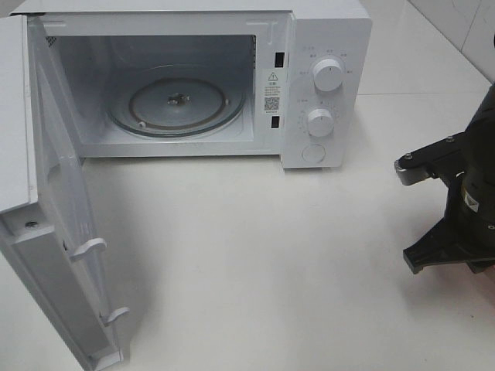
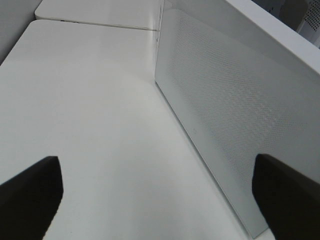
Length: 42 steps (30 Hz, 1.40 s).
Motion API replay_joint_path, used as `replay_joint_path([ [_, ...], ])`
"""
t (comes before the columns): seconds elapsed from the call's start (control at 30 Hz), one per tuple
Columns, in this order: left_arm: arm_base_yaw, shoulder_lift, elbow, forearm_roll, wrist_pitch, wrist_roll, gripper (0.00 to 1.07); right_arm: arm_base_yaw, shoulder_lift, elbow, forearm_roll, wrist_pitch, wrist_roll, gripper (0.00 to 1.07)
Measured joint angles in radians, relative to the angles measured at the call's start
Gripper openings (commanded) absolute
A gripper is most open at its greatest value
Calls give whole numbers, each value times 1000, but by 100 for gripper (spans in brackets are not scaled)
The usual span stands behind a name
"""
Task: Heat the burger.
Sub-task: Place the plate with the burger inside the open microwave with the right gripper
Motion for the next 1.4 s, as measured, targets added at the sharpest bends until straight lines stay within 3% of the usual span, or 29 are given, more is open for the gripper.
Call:
replay_joint_path([
  [0.53, 0, 0, 0, 0, 0, 0, 98, 114, -109, 0, 4, 157, -24, 0],
  [1.4, 0, 0, 0, 0, 0, 0, 98, 458, -247, 62, 10, 299, -40, 0],
])
